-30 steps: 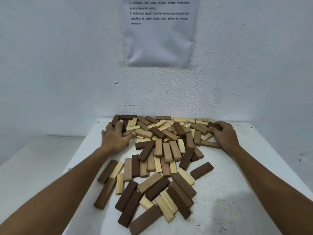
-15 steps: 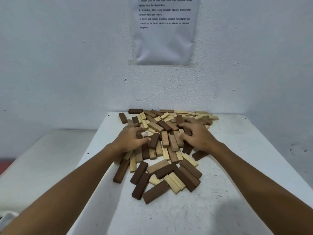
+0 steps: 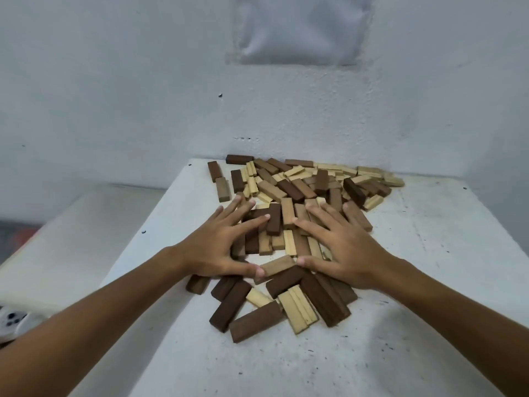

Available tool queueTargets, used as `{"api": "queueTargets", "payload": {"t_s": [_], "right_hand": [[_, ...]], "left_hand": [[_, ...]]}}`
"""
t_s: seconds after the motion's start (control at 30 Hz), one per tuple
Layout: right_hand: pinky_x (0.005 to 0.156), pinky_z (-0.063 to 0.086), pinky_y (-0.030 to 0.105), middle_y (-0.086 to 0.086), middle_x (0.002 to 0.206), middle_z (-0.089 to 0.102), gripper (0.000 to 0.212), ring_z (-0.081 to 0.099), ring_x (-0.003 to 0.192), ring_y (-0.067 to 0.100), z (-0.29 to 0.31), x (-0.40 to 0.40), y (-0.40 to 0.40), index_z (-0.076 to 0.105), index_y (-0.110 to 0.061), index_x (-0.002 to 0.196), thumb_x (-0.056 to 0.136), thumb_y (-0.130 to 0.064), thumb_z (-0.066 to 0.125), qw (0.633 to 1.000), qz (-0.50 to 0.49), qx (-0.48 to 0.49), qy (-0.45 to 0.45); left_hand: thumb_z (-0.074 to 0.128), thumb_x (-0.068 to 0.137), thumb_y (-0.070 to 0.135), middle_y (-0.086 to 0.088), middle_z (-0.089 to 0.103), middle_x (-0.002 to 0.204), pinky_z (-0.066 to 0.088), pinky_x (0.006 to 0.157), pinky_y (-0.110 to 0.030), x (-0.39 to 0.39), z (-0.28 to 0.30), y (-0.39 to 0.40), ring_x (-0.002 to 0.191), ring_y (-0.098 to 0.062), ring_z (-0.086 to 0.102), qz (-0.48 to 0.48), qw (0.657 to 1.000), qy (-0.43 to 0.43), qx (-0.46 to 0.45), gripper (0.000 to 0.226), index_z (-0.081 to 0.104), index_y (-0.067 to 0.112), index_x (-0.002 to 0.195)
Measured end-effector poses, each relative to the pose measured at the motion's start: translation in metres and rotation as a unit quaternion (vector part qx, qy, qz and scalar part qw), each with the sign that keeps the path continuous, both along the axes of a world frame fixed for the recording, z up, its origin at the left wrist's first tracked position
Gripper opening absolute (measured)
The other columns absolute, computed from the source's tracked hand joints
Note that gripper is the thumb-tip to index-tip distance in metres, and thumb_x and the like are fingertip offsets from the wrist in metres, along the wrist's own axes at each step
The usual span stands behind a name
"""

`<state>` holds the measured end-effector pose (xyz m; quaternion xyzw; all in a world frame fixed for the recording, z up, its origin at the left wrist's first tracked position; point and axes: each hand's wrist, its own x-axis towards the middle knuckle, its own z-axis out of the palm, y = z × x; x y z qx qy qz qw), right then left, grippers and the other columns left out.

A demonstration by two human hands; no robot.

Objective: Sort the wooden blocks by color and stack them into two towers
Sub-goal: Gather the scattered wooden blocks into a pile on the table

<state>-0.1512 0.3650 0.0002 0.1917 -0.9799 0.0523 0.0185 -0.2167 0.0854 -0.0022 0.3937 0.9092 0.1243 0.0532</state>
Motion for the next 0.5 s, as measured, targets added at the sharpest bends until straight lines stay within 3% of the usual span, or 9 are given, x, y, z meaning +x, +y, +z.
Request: {"api": "queueTargets", "payload": {"t_s": [0.13, 0.3, 0.37, 0.5], "right_hand": [[0.117, -0.002, 0.037, -0.005, 0.162, 0.016, 0.072, 0.007, 0.149, 0.015, 0.005, -0.009, 0.006, 0.025, -0.042, 0.150, 0.086, -0.074, 0.019, 0.999, 0.003, -0.041, -0.002], [0.121, 0.008, 0.048, 0.001, 0.158, 0.030, 0.070, 0.021, 0.147, 0.018, 0.011, 0.013, -0.006, 0.040, -0.032, 0.146, 0.088, -0.065, 0.020, 0.994, -0.019, -0.101, 0.024], [0.121, 0.009, 0.052, 0.000, 0.159, 0.026, 0.073, 0.014, 0.149, 0.017, 0.013, 0.032, -0.013, 0.035, -0.034, 0.148, 0.087, -0.072, 0.025, 0.995, 0.011, -0.104, 0.006], [0.118, -0.013, 0.048, -0.007, 0.162, -0.004, 0.090, -0.019, 0.148, 0.016, 0.007, 0.064, -0.026, 0.006, -0.048, 0.151, 0.074, -0.089, 0.026, 0.995, 0.078, -0.035, -0.044]], "left_hand": [[0.042, 0.069, 0.089, 0.009, 0.001, 0.163, 0.003, 0.119, -0.036, -0.005, -0.002, 0.012, 0.147, -0.009, -0.019, 0.019, 0.999, -0.019, 0.032, 0.095, 0.017, 0.047, 0.150], [0.034, 0.070, 0.090, 0.003, 0.012, 0.162, 0.010, 0.122, -0.042, -0.002, 0.002, 0.022, 0.149, -0.014, -0.008, 0.037, 0.998, -0.008, 0.047, 0.094, 0.030, 0.039, 0.149], [0.032, 0.071, 0.091, 0.001, 0.013, 0.162, 0.012, 0.121, -0.046, 0.004, 0.005, 0.019, 0.150, -0.017, -0.006, 0.021, 0.999, 0.019, 0.046, 0.095, 0.032, 0.035, 0.149], [0.039, 0.067, 0.091, 0.005, 0.008, 0.163, 0.004, 0.121, -0.050, 0.022, 0.011, 0.000, 0.149, -0.013, -0.009, -0.013, 1.000, 0.009, 0.001, 0.097, 0.031, 0.039, 0.149]]}}
